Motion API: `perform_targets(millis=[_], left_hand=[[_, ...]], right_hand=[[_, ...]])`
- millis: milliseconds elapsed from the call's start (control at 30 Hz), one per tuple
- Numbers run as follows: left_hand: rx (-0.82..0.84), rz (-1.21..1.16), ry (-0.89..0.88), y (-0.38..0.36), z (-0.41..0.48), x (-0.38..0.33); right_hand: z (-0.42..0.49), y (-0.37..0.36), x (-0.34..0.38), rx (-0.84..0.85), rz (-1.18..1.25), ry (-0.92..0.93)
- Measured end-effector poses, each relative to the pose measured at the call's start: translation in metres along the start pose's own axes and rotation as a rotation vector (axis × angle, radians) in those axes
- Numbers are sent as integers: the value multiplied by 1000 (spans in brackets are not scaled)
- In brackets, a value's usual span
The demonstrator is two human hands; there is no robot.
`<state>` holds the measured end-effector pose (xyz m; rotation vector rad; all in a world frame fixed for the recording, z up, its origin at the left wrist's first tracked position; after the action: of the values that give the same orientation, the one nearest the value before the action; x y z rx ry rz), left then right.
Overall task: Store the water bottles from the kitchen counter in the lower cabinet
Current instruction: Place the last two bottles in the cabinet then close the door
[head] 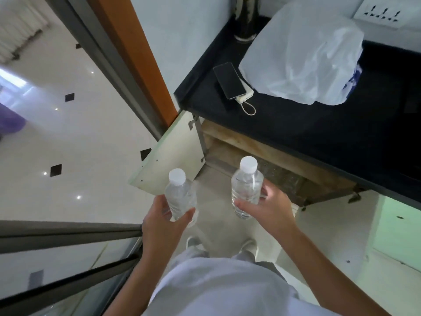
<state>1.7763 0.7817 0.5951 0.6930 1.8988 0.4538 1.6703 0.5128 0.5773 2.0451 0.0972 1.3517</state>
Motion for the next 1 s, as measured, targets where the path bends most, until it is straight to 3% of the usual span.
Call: perform_targets(millis=[133, 467, 733, 1000], left_hand=[[71, 28, 12, -3, 48, -4], [477, 194, -154, -64, 129, -39], [557, 283, -203, -113, 150, -32], [590, 250, -174, -218, 185, 24]], right_hand=[[21, -16, 11, -46, 32, -65], [-10, -37, -15, -339, 53, -436], [-20, -61, -63, -392, 115, -567], [42, -112, -164, -418, 200, -517]])
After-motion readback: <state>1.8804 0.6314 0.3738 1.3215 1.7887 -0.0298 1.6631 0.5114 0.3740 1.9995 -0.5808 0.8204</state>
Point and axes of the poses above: each hand's wrist, its own z-axis towards the middle knuckle, its own y-axis out of the back of the hand, x = y × z, the point moved 6 cm from there along z, towards the middle knuckle, and after that the axes turned 11 degrees about y, right-handed, at the moved point
